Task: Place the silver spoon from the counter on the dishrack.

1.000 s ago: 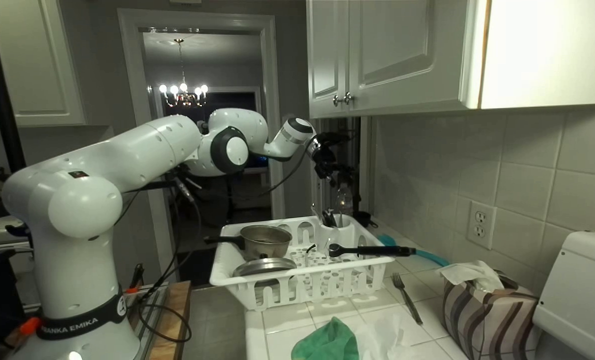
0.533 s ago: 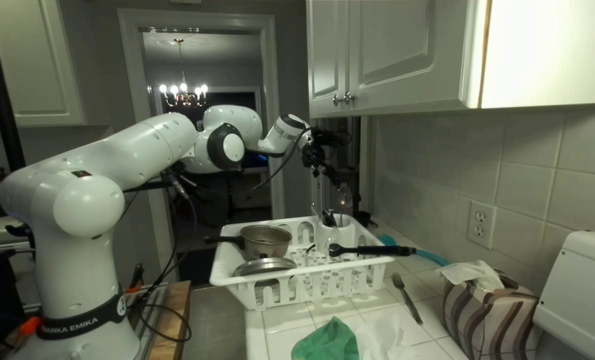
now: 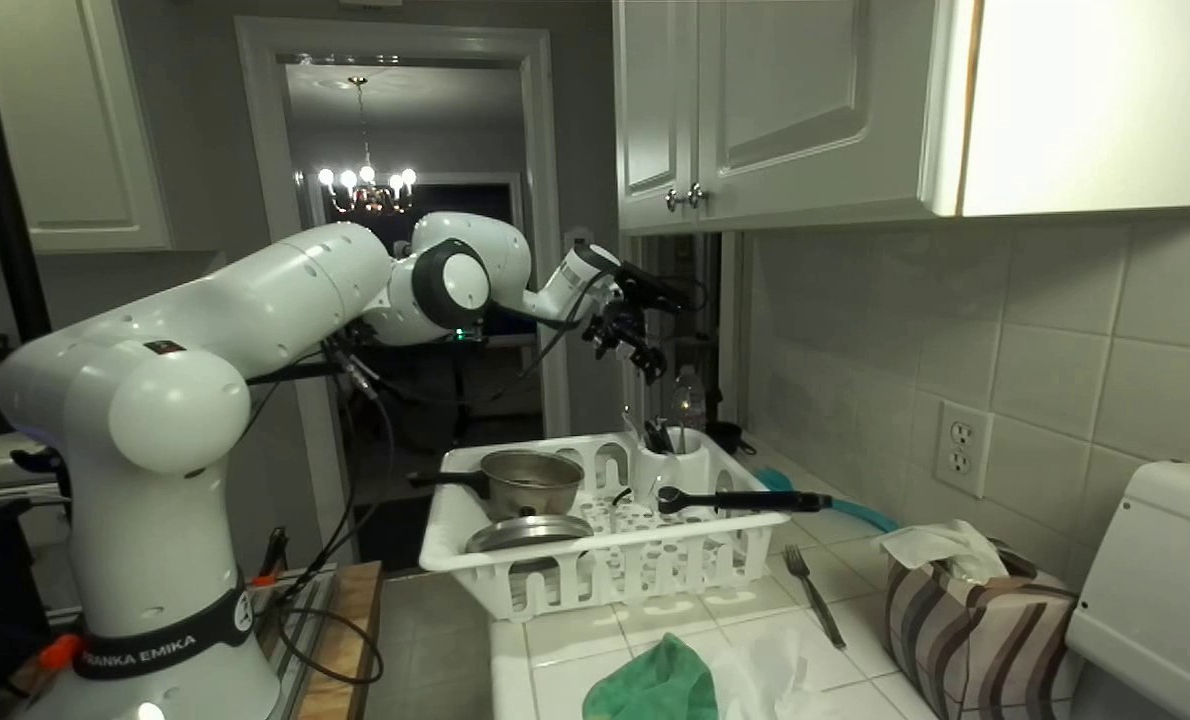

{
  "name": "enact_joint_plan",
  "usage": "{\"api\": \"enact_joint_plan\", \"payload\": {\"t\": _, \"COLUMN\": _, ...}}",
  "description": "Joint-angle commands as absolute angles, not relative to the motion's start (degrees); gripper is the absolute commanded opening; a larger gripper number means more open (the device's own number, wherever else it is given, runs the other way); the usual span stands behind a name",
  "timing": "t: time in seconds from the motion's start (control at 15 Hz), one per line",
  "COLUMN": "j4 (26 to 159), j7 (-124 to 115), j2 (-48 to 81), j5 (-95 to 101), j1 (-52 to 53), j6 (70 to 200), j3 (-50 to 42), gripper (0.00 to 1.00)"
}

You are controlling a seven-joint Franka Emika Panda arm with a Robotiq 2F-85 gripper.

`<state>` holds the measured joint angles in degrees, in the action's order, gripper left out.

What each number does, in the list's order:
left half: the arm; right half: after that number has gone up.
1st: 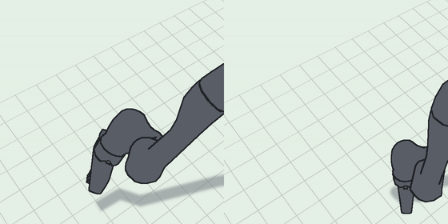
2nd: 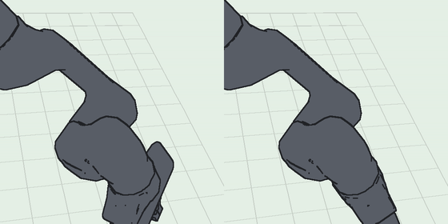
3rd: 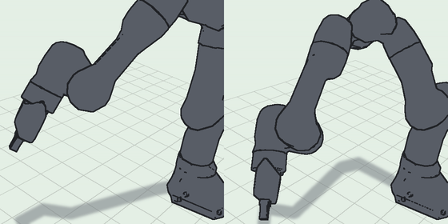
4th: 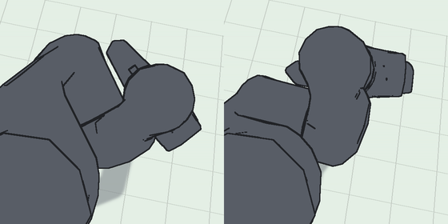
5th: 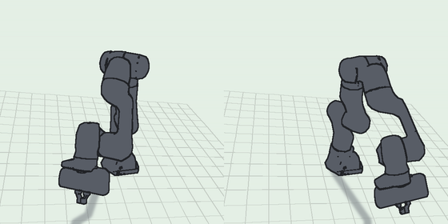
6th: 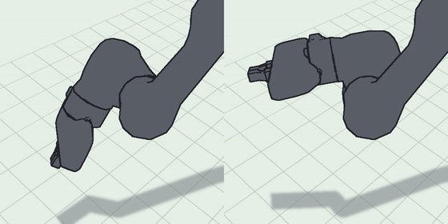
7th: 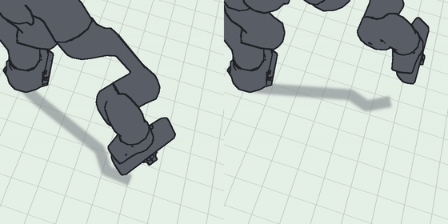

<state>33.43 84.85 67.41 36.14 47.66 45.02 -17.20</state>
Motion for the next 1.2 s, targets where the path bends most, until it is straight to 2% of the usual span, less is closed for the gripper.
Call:
{"api": "enact_joint_plan", "payload": {"t": 0.0, "j4": 47.4, "j7": 79.6, "j2": 62.9, "j5": 25.8, "j1": 50.4, "j6": 45.0, "j3": -28.4, "gripper": 1.0}}
{"api": "enact_joint_plan", "payload": {"t": 0.33, "j4": 61.1, "j7": 77.3, "j2": 61.8, "j5": 13.4, "j1": 57.1, "j6": 44.8, "j3": -43.4, "gripper": 1.0}}
{"api": "enact_joint_plan", "payload": {"t": 0.67, "j4": 75.0, "j7": 72.9, "j2": 59.1, "j5": 4.8, "j1": 67.4, "j6": 44.0, "j3": -51.4, "gripper": 1.0}}
{"api": "enact_joint_plan", "payload": {"t": 0.93, "j4": 86.8, "j7": 64.4, "j2": 55.4, "j5": -3.3, "j1": 76.3, "j6": 42.6, "j3": -56.0, "gripper": 1.0}}
{"api": "enact_joint_plan", "payload": {"t": 1.0, "j4": 89.9, "j7": 57.6, "j2": 50.9, "j5": -3.2, "j1": 74.6, "j6": 42.2, "j3": -51.1, "gripper": 1.0}}
{"api": "enact_joint_plan", "payload": {"t": 1.13, "j4": 95.8, "j7": 51.3, "j2": 48.4, "j5": -7.1, "j1": 76.9, "j6": 41.6, "j3": -52.0, "gripper": 1.0}}
